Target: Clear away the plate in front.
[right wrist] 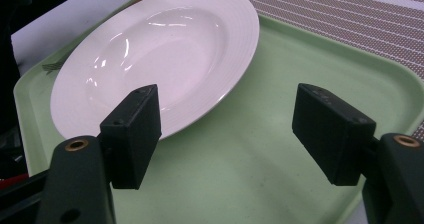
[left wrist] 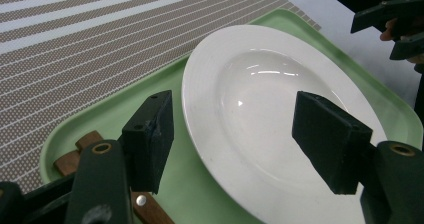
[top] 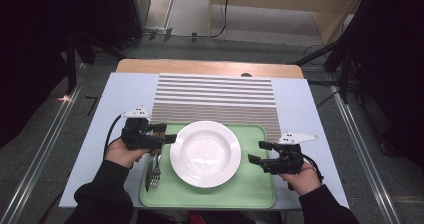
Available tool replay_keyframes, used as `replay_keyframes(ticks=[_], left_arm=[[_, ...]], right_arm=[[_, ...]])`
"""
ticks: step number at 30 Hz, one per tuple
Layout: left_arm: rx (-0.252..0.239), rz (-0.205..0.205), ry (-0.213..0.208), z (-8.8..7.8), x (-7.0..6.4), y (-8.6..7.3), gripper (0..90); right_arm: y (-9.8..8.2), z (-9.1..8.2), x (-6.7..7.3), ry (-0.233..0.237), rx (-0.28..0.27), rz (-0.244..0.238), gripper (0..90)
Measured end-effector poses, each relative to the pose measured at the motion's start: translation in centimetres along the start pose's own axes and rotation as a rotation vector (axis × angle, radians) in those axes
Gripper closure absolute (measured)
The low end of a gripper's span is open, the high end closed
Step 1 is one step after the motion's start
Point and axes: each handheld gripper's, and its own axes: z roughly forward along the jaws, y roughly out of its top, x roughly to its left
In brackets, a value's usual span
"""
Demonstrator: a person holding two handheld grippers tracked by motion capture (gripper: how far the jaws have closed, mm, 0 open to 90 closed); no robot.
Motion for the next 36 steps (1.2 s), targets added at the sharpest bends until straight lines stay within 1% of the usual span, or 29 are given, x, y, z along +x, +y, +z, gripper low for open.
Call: replay_keyframes(ticks=[5,10,11,22,27,30,32,34,36], left_arm=[[-0.005,0.022,0.018,-0.7,-0.1,-0.9,32.3],[-0.022,0.030,0.023,-1.4,0.0,-1.7,32.2],[-0.026,0.027,0.025,-1.5,0.1,-1.9,32.2],[-0.015,0.021,0.043,-2.4,0.7,-3.8,32.2],[-0.007,0.039,0.058,-2.8,0.9,-4.5,32.2],[-0.010,0.026,0.054,-3.0,1.1,-4.9,32.2],[-0.003,0.029,0.060,-3.1,1.2,-5.0,32.1],[0.001,0.024,0.058,-3.1,1.3,-5.1,26.9],[0.004,0.015,0.060,-3.2,1.5,-5.2,26.5]], right_arm=[[-0.1,0.0,-0.1,-0.004,-0.004,0.000,26.5],[-0.1,-0.1,-0.1,-0.010,0.001,0.001,26.5],[-0.1,-0.1,-0.1,-0.009,0.001,0.003,26.5],[-0.2,-0.2,-0.2,-0.012,0.001,0.004,26.5],[-0.2,-0.2,-0.2,-0.012,0.006,0.005,26.5],[-0.3,-0.2,-0.2,-0.010,0.004,0.002,26.5],[-0.3,-0.1,-0.2,-0.007,0.004,0.003,26.5],[-0.3,-0.1,-0.2,-0.008,0.008,0.004,26.5],[-0.3,-0.1,-0.2,-0.007,0.008,0.005,26.5]])
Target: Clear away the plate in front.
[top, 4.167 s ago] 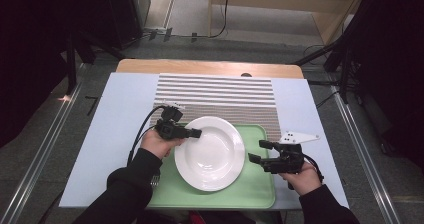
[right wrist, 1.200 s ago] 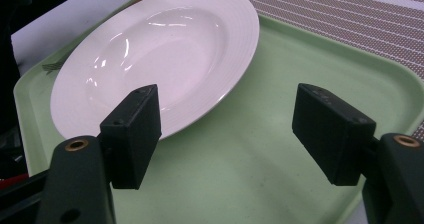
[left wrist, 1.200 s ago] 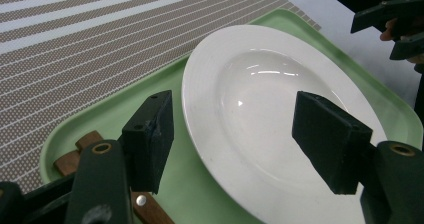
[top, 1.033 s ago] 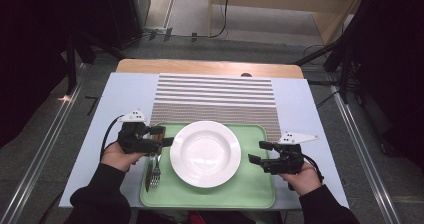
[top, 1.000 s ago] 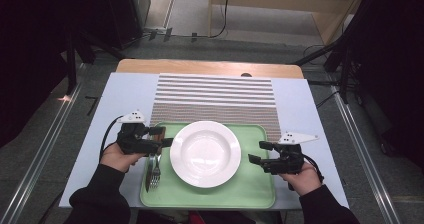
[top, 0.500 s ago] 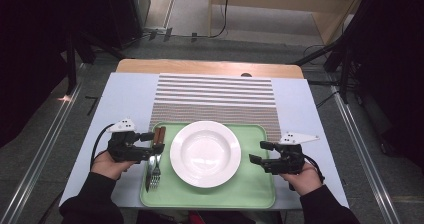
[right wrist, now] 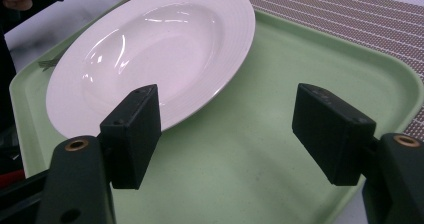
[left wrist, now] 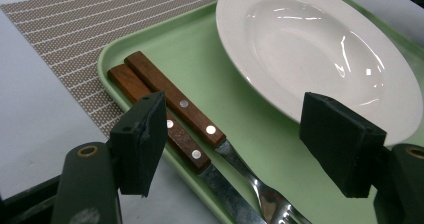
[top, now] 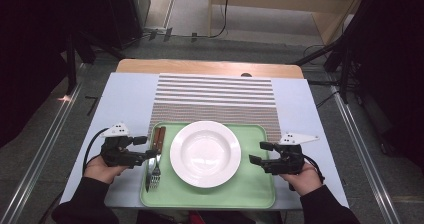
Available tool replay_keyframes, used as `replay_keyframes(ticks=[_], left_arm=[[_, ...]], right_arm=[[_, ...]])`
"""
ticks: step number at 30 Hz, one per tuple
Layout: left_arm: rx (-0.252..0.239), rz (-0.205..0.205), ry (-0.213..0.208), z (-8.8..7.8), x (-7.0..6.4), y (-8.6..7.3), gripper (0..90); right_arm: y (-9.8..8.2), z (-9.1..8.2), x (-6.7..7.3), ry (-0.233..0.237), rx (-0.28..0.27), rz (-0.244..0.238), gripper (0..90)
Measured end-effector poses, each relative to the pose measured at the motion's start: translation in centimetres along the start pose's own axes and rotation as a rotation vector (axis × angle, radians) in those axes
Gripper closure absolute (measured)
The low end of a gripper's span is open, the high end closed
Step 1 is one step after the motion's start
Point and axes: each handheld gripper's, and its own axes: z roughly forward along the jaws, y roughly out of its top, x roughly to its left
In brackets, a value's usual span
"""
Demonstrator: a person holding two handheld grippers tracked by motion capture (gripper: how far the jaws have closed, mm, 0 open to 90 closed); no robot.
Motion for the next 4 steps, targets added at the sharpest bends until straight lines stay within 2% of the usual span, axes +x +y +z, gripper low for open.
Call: replay_keyframes(ticks=[4], left_arm=[[-0.002,-0.010,0.006,-0.11,0.37,-0.07,26.5]], right_arm=[[-0.02,0.00,-0.04,0.000,0.002,0.000,26.4]])
